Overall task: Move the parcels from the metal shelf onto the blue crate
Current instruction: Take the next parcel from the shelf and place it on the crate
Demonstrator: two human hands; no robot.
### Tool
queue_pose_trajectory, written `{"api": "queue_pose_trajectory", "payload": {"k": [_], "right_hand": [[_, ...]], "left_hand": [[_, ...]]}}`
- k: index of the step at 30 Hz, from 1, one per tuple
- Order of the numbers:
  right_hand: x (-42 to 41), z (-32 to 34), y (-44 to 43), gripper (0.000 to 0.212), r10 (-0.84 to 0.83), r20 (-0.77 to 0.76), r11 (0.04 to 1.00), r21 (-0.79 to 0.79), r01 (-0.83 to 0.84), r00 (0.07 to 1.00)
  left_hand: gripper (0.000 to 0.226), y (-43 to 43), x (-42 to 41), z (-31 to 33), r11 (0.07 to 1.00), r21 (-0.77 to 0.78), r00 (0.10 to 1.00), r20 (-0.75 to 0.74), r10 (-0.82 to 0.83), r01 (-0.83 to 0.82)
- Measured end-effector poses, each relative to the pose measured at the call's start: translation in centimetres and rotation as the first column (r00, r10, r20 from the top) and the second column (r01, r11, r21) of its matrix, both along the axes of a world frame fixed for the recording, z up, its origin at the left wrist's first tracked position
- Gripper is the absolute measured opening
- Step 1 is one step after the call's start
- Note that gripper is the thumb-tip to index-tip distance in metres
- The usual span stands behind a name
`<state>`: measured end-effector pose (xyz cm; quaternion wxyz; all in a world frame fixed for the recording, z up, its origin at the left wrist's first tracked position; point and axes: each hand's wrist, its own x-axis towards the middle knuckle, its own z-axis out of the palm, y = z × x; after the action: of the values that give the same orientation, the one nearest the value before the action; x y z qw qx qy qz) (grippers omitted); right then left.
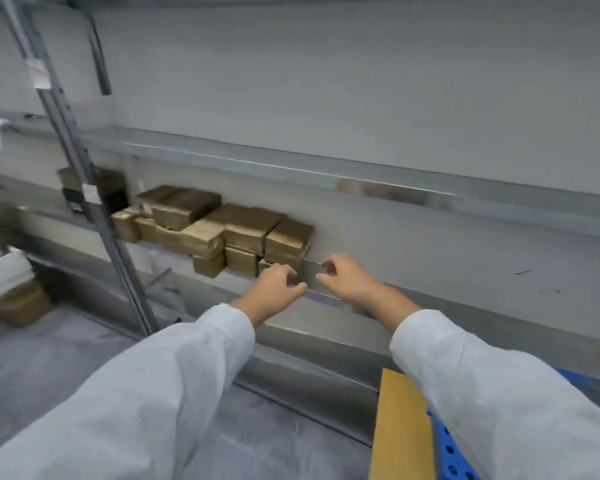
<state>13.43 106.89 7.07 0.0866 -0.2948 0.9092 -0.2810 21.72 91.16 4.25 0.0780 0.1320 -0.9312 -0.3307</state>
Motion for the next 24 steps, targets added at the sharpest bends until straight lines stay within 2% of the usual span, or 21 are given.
{"api": "queue_pose_trajectory", "payload": {"k": [8,14,17,24], "right_hand": [[8.0,4.4,-15.4,0.034,0.209,-0.209,0.968,0.184,-0.172,0.955],[12.2,4.7,-23.2,0.028,0.302,-0.228,0.938,0.241,-0.247,0.926],[13.2,4.8,-26.3,0.033,0.320,-0.222,0.938,0.211,-0.275,0.921],[10.7,4.4,-35.0,0.034,0.363,-0.230,0.924,0.212,-0.317,0.903]], "left_hand": [[0.041,-15.8,10.7,4.3,0.970,-0.172,0.983,-0.085,0.160,-0.173],[0.045,-22.4,15.7,5.7,0.930,-0.331,0.987,-0.066,0.144,-0.158],[0.048,-25.4,16.2,5.3,0.902,-0.402,0.987,-0.065,0.145,-0.159],[0.045,-33.2,15.2,5.2,0.828,-0.520,0.978,-0.103,0.183,-0.209]]}}
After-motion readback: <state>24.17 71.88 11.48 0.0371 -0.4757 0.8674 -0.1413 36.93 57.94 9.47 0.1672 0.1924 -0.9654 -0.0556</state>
